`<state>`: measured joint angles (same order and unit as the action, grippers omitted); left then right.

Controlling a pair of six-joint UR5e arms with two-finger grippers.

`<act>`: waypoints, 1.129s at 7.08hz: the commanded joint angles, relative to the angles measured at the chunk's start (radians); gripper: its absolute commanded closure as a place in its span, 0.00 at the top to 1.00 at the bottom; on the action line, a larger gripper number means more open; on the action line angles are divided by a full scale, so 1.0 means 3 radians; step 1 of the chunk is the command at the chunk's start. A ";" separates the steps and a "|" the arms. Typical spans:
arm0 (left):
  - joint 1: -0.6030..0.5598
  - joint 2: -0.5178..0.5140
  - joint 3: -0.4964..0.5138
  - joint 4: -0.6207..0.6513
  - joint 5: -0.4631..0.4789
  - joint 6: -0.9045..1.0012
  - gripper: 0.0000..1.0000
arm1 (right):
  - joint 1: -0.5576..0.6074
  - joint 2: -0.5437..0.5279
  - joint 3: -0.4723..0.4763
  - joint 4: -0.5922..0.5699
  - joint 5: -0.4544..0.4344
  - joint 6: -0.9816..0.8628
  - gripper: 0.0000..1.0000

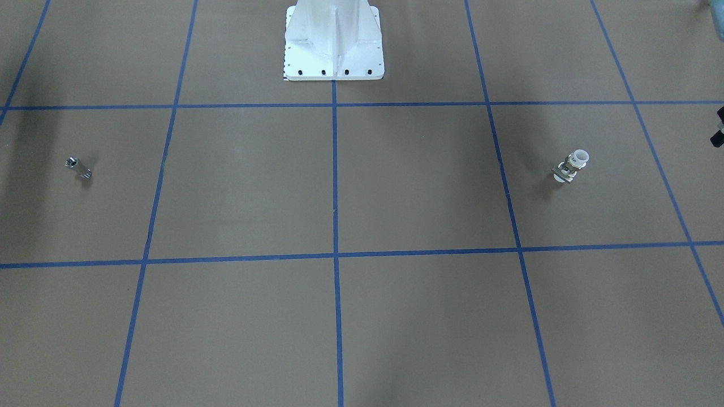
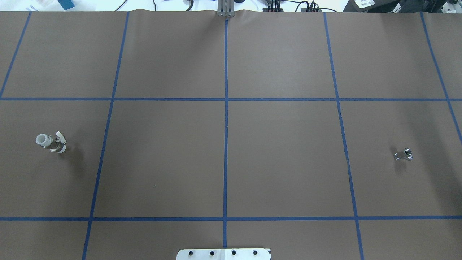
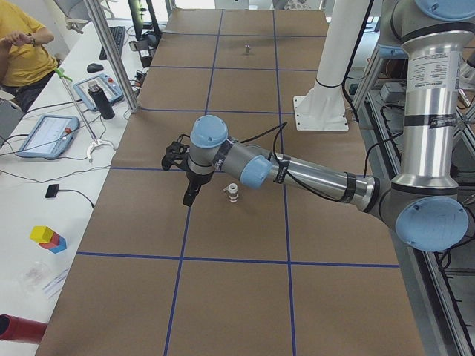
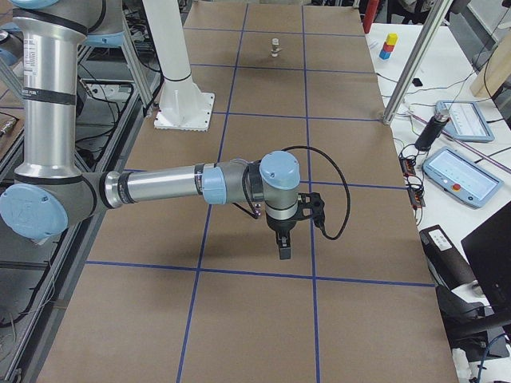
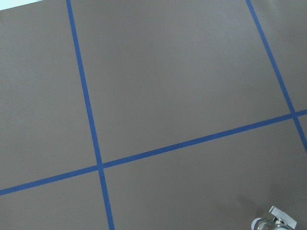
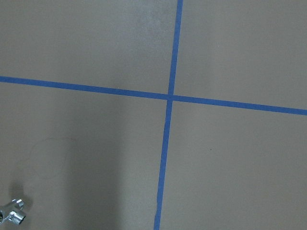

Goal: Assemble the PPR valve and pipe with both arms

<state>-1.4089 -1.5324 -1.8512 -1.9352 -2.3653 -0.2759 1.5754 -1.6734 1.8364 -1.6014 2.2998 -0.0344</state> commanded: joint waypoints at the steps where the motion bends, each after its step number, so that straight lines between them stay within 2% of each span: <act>1: 0.0578 0.0030 -0.0001 -0.0665 0.0091 -0.1074 1.00 | 0.0000 -0.0006 -0.0006 0.0005 -0.0001 0.0002 1.00; 3: 0.1216 0.0102 0.0004 -0.0708 0.0774 -0.1212 1.00 | 0.0000 -0.0011 -0.0006 0.0005 -0.0001 0.0002 1.00; 5: 0.1525 0.0204 0.0004 -0.0718 0.0838 -0.1202 1.00 | 0.0000 -0.0026 -0.0011 0.0005 -0.0001 -0.0003 1.00; 8: 0.1853 0.0230 0.0035 -0.0718 0.1129 -0.1345 1.00 | 0.0000 -0.0047 -0.0011 0.0005 -0.0006 -0.0003 1.00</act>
<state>-0.8917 -1.4669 -1.8425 -2.1495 -2.0562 -0.6558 1.5754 -1.6851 1.8332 -1.5988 2.2988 -0.0352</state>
